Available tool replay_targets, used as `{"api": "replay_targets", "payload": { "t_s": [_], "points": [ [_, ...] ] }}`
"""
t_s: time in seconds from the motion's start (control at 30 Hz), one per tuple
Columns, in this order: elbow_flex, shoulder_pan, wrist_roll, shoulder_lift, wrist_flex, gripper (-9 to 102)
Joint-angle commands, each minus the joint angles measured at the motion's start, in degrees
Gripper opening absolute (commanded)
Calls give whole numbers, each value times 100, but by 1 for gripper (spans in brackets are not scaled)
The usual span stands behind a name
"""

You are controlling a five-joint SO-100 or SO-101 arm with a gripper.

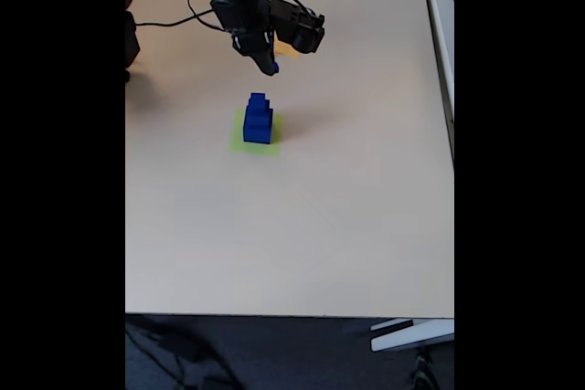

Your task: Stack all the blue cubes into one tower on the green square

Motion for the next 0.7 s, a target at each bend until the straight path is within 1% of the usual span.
{"api": "replay_targets", "payload": {
  "t_s": [0.0, 0.23, 0.67],
  "points": [
    [185, 62, -105, 510, -53, 0],
    [457, 202, -343, 527, -299, 0],
    [246, 387, -527, 492, -272, 0]
  ]
}}
